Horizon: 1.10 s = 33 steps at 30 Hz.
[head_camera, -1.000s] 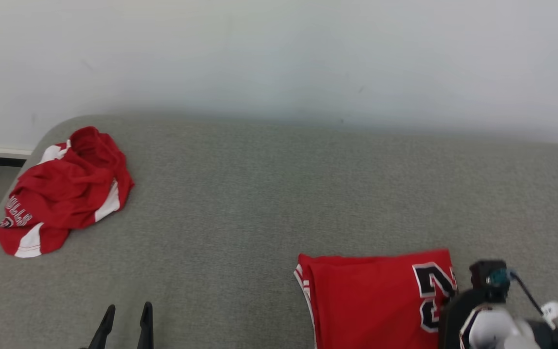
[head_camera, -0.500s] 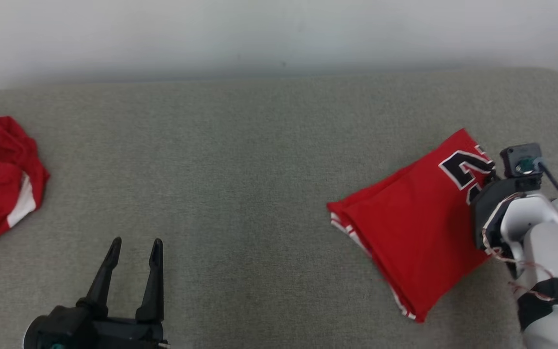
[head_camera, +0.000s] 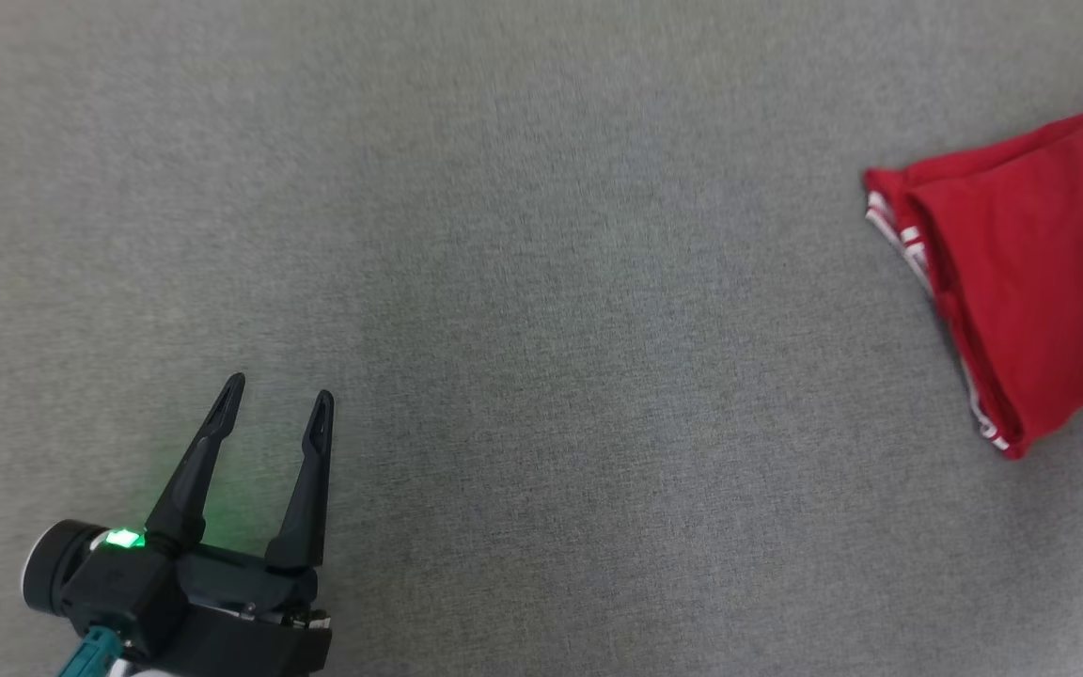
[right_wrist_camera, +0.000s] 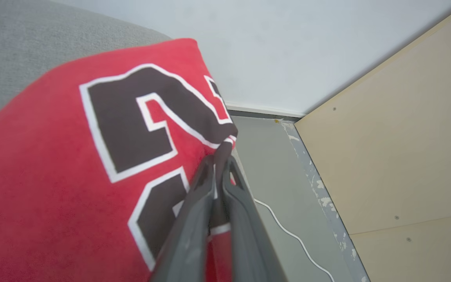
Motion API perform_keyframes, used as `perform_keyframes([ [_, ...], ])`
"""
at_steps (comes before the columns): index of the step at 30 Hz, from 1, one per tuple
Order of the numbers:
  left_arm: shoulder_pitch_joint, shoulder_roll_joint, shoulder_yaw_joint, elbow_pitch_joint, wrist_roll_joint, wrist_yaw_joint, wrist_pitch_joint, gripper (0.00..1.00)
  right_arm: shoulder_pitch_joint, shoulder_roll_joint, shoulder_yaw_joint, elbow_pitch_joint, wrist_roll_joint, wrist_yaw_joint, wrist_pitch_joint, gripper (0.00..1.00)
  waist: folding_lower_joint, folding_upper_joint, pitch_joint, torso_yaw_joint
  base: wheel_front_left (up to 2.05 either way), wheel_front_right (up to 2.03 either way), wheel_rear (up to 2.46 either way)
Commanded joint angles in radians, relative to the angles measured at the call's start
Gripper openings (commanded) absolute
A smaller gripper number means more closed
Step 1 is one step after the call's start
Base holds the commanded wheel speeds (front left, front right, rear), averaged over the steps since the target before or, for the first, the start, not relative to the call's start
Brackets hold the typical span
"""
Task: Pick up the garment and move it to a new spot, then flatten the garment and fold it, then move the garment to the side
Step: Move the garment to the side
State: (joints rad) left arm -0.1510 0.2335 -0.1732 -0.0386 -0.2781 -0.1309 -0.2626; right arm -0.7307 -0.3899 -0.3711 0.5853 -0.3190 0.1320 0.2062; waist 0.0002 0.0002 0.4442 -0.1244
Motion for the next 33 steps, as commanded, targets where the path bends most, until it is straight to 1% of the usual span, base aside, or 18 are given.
perform_keyframes([
  [1,-0.015,0.008,-0.001,-0.007,0.009,0.001,-0.003,1.00,-0.014,-0.006,-0.011,0.002,-0.007,-0.002,-0.012,0.00,-0.0002,-0.0002,0.092,-0.034,0.00,0.00,0.00],
  [3,-0.020,0.015,-0.004,-0.013,0.007,0.001,-0.003,1.00,-0.021,-0.014,-0.032,-0.005,-0.026,-0.002,-0.042,0.00,-0.0002,-0.0002,0.104,-0.033,0.00,0.00,0.00],
  [7,-0.019,0.023,-0.008,-0.019,0.004,0.001,-0.003,1.00,-0.016,-0.036,-0.071,-0.014,-0.111,-0.002,-0.067,0.00,-0.0002,-0.0002,0.113,-0.031,0.00,0.00,0.00],
  [8,-0.020,0.026,-0.009,-0.020,0.004,0.001,-0.003,1.00,-0.015,-0.023,-0.067,-0.008,-0.104,-0.002,-0.084,0.00,-0.0002,-0.0002,0.114,-0.030,0.00,0.00,0.00],
  [10,-0.023,0.029,-0.009,-0.022,0.007,0.001,-0.003,1.00,-0.017,-0.023,-0.071,-0.006,-0.140,-0.002,-0.103,0.00,-0.0002,-0.0002,0.115,-0.031,0.00,0.00,0.00],
  [13,-0.036,0.030,-0.018,-0.033,0.019,0.001,-0.003,1.00,-0.028,-0.017,-0.118,-0.002,-0.180,-0.002,-0.108,0.00,-0.0002,-0.0002,0.113,-0.025,0.00,0.00,0.00],
  [14,-0.036,0.029,-0.017,-0.037,0.021,0.001,-0.003,1.00,-0.022,-0.003,-0.134,-0.021,-0.197,-0.002,-0.107,0.00,-0.0002,-0.0002,0.108,-0.023,0.00,0.00,0.00],
  [16,-0.030,0.029,-0.014,-0.043,0.019,0.001,-0.003,1.00,0.010,0.051,-0.150,-0.074,-0.229,-0.002,-0.095,0.00,-0.0002,-0.0002,0.098,-0.021,0.00,0.00,0.00],
  [17,-0.026,0.027,-0.012,-0.046,0.019,0.002,-0.003,1.00,0.025,0.069,-0.157,-0.102,-0.237,-0.002,-0.095,0.27,-0.0002,-0.0002,0.091,-0.019,0.00,0.00,0.00],
  [18,-0.021,0.024,-0.010,-0.045,0.016,0.003,-0.003,1.00,0.038,0.080,-0.158,-0.127,-0.246,-0.002,-0.092,0.50,-0.0002,-0.0002,0.085,-0.017,0.00,0.00,0.00],
  [19,-0.015,0.023,-0.008,-0.043,0.013,0.003,-0.003,1.00,0.053,0.095,-0.165,-0.153,-0.254,-0.002,-0.080,0.87,-0.0002,-0.0002,0.077,-0.015,0.00,0.00,0.00],
  [20,-0.011,0.019,-0.007,-0.041,0.011,0.003,-0.003,1.00,0.068,0.108,-0.166,-0.176,-0.262,-0.002,-0.071,1.00,-0.0002,-0.0002,0.069,-0.013,0.00,0.00,0.00],
  [22,-0.004,0.012,-0.008,-0.033,0.008,0.003,-0.003,1.00,0.096,0.128,-0.164,-0.211,-0.273,-0.002,-0.048,1.00,-0.0002,-0.0002,0.049,-0.007,0.00,0.00,0.00],
  [25,0.000,0.000,-0.014,-0.018,0.004,0.002,-0.003,1.00,0.097,0.076,-0.162,-0.159,-0.243,-0.002,-0.074,1.00,-0.0002,-0.0002,0.012,0.009,0.00,0.00,0.00],
  [26,0.008,-0.010,-0.010,-0.007,0.000,0.002,-0.003,1.00,0.096,0.060,-0.151,-0.112,-0.221,-0.002,-0.104,1.00,-0.0002,-0.0002,-0.024,0.021,0.00,0.00,0.00],
  [28,0.021,-0.022,-0.008,0.007,-0.002,0.002,-0.003,1.00,0.095,0.047,-0.132,-0.073,-0.203,-0.002,-0.133,1.00,-0.0002,-0.0002,-0.065,0.035,0.00,0.00,0.00],
  [31,0.049,-0.041,0.003,0.038,-0.006,0.004,-0.003,1.00,0.129,0.045,-0.107,-0.026,-0.157,-0.002,-0.186,1.00,-0.0002,-0.0002,-0.148,0.064,0.00,0.00,0.00],
  [33,0.077,-0.057,0.022,0.062,-0.009,0.005,-0.003,1.00,0.157,0.066,-0.091,-0.011,-0.115,-0.002,-0.230,1.00,-0.0002,-0.0002,-0.209,0.083,0.00,0.00,0.00],
])
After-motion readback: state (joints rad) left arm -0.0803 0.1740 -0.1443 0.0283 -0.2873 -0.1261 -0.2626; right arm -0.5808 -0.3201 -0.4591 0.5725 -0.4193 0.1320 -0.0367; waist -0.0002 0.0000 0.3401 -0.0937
